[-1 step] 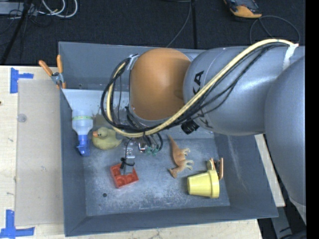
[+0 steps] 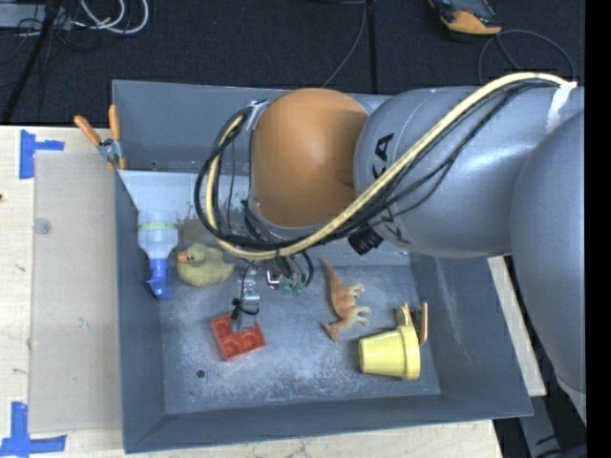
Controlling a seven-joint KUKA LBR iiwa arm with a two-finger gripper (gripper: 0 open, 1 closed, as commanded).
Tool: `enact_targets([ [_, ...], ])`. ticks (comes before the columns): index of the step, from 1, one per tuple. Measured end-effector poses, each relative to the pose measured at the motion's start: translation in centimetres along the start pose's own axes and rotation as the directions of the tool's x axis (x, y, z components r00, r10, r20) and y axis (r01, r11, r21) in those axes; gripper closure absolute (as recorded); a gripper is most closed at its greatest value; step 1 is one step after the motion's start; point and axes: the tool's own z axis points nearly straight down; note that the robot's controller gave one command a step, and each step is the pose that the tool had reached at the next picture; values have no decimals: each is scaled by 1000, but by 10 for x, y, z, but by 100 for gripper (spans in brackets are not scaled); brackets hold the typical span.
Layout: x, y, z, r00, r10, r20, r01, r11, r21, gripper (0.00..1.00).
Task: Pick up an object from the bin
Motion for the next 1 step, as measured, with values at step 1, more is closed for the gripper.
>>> enact_targets([
  [1, 3, -14, 55, 995, -104, -1, 104, 995, 0, 0],
])
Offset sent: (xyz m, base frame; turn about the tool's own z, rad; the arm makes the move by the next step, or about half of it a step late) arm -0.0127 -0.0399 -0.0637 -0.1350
